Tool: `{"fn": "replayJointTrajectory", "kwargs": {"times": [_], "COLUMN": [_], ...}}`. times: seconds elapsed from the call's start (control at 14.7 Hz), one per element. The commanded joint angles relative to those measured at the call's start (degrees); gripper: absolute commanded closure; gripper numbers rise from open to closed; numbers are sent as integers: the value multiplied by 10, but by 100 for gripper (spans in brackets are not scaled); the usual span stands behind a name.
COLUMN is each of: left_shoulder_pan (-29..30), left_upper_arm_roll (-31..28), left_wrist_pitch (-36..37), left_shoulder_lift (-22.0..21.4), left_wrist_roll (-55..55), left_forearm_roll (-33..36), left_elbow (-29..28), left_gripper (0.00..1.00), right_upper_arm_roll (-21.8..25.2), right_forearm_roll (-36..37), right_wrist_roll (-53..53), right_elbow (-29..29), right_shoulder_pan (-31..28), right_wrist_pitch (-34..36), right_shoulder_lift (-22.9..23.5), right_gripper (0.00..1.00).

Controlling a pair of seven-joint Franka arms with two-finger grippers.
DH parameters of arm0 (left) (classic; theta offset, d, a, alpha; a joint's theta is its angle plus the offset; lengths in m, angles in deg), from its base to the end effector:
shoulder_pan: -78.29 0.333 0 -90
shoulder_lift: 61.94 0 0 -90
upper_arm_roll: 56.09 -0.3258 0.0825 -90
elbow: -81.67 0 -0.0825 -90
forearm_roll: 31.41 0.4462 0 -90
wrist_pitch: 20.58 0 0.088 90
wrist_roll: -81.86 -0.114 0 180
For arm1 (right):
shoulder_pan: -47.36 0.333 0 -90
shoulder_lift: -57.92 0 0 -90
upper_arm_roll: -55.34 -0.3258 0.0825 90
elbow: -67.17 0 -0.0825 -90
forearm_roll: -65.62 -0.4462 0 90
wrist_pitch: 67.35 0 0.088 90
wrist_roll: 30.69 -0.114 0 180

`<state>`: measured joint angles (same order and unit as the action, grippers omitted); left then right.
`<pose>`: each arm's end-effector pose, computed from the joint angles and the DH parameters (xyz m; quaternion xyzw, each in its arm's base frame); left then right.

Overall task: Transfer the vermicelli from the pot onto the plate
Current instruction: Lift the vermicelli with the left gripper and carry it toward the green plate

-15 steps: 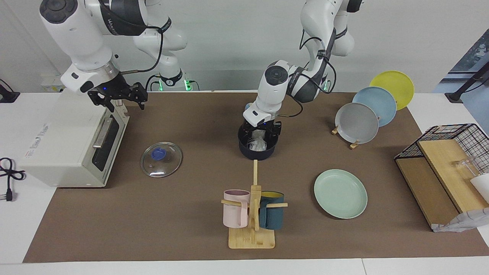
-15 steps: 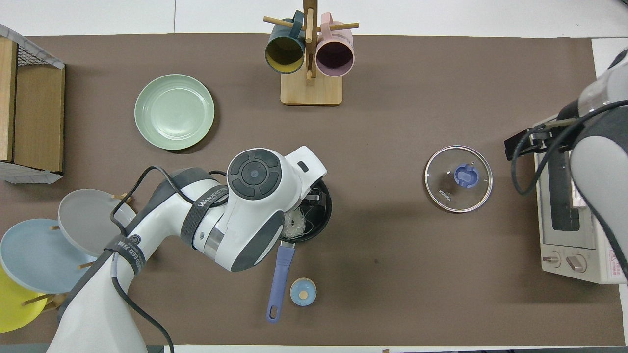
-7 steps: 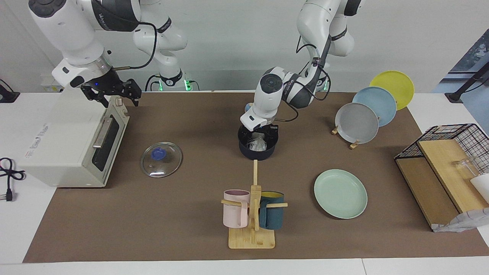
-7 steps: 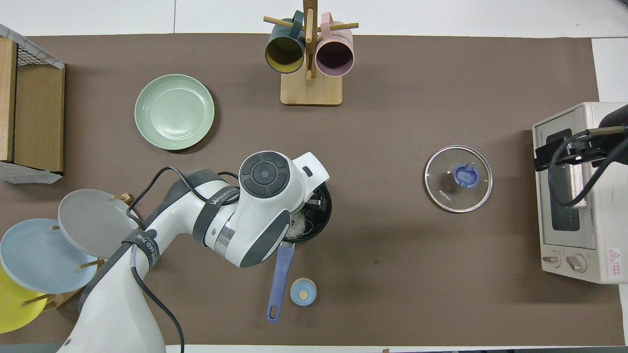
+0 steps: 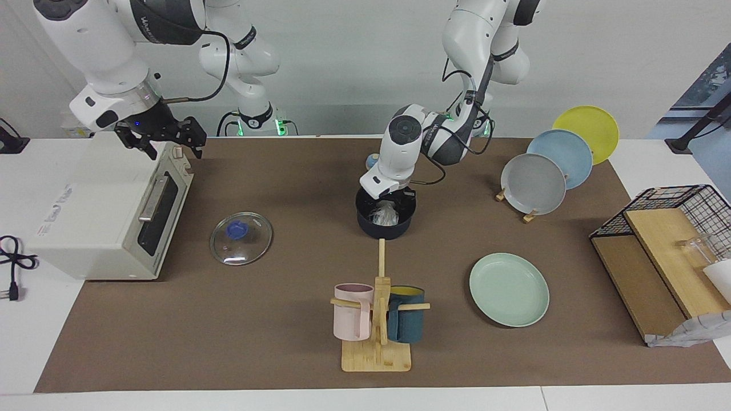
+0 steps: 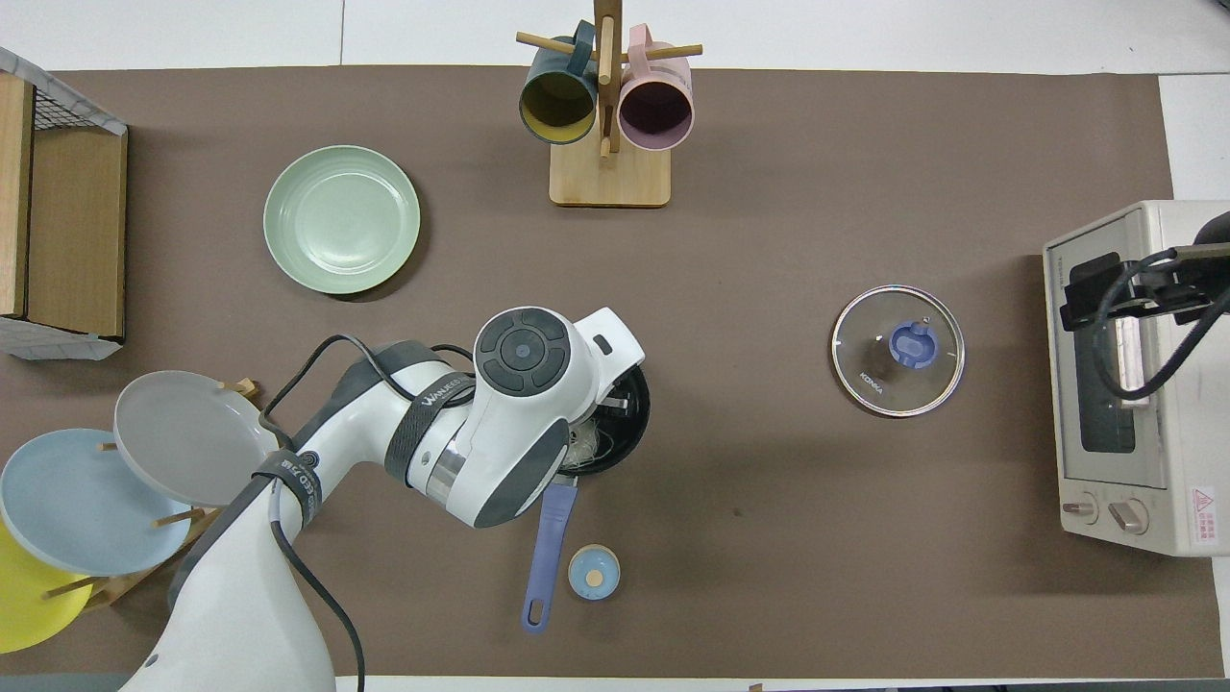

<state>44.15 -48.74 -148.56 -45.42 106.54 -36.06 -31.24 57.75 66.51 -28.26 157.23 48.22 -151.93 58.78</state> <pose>0.4892 -0.4341 0.2877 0.9916 -0.1185 -0.0372 0.0353 0.6094 -0.0182 0.6099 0.9984 0.0073 -0.0555 0.0062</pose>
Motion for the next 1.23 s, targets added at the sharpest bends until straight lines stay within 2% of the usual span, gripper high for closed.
{"fn": "replayJointTrajectory", "kwargs": {"times": [0.0, 0.14, 0.48, 0.68, 0.89, 1.02, 1.16], "left_shoulder_pan": [-8, -2, 35, 78, 151, 221, 260], "left_upper_arm_roll": [-9, -9, -14, -16, -16, -16, -16], "left_wrist_pitch": [-6, 22, 235, 315, 316, 285, 251], "left_shoulder_lift": [-4, -20, -47, -46, -38, -32, -5], "left_wrist_roll": [-9, -9, -9, -11, -46, -117, -181], "left_forearm_roll": [-5, -6, -26, -33, -32, -47, -46], "left_elbow": [1, 15, 163, 241, 257, 255, 252], "left_gripper": [100, 100, 100, 100, 100, 100, 100], "right_upper_arm_roll": [-5, -3, -4, -5, -5, -4, -4], "right_forearm_roll": [-2, -5, -6, -7, -7, -7, -7], "right_wrist_roll": [-8, -8, -8, -7, -7, -7, -7], "right_elbow": [-8, -8, -8, -5, -1, -1, -1], "right_shoulder_pan": [-12, -12, -11, -9, -8, -9, -9], "right_wrist_pitch": [7, 4, 4, 3, 5, 5, 5], "right_shoulder_lift": [4, 4, -3, -4, -9, -9, -9], "right_gripper": [0, 0, 0, 0, 0, 0, 0]}}
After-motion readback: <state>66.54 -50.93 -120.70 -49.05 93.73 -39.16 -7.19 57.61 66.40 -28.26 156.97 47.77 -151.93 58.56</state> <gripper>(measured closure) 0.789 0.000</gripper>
